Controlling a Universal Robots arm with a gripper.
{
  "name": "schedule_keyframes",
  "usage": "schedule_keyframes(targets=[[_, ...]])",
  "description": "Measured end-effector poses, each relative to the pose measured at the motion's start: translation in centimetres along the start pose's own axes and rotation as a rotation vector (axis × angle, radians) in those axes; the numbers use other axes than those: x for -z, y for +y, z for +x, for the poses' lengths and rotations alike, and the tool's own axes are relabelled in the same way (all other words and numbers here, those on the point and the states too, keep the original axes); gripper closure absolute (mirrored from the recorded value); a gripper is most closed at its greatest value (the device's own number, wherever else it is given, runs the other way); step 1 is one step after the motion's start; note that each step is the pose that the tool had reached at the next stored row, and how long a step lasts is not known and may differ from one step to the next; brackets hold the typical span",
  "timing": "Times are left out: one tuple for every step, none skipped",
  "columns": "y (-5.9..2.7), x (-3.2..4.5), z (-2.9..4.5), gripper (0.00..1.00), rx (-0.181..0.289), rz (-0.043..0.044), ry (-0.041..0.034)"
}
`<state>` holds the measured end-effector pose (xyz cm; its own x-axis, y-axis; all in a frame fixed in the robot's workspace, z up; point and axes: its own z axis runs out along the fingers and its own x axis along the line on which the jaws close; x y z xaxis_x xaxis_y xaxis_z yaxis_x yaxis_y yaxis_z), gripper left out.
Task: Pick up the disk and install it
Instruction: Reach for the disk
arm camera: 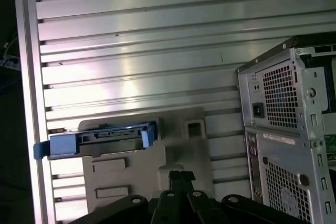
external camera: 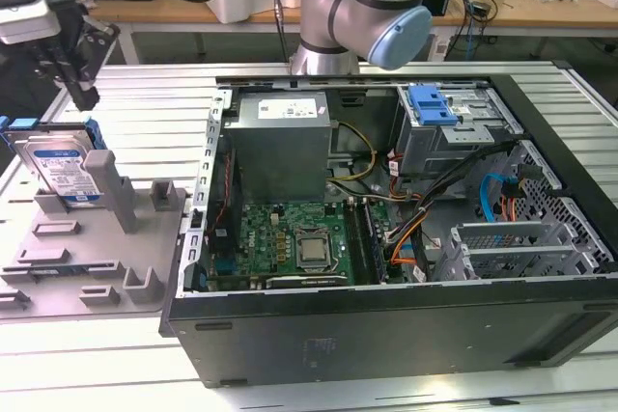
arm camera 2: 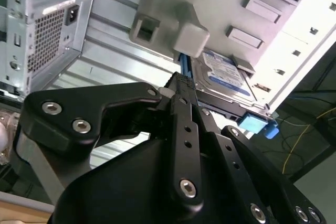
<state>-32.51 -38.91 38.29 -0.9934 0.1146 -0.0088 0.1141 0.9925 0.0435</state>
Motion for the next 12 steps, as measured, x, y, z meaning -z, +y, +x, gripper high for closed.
schedule_keyframes(targets=[[0.02,-0.02,0.30,0.89,0.000,0.0000,0.0000],[0.05,-0.05,0.62,0.89,-0.001,-0.0001,-0.0001],[0.09,-0.08,0.96,0.89,-0.001,-0.0001,-0.0001],[0.13,-0.11,1.33,0.89,-0.002,-0.0001,-0.0001],[0.17,-0.15,1.67,0.89,-0.002,-0.0001,-0.0001],[0.22,-0.19,2.15,0.89,-0.003,0.0000,-0.0002],[0.27,-0.22,2.52,0.89,-0.003,0.0000,-0.0002],[0.33,-0.27,3.04,0.89,-0.004,0.0000,-0.0002],[0.42,-0.33,3.70,0.89,-0.005,-0.0001,-0.0003],[0.49,-0.37,4.17,0.89,-0.005,-0.0001,-0.0003],[0.53,-0.40,4.47,0.89,-0.006,0.0000,-0.0003],[0.63,-0.45,5.01,0.89,-0.006,-0.0001,-0.0003]])
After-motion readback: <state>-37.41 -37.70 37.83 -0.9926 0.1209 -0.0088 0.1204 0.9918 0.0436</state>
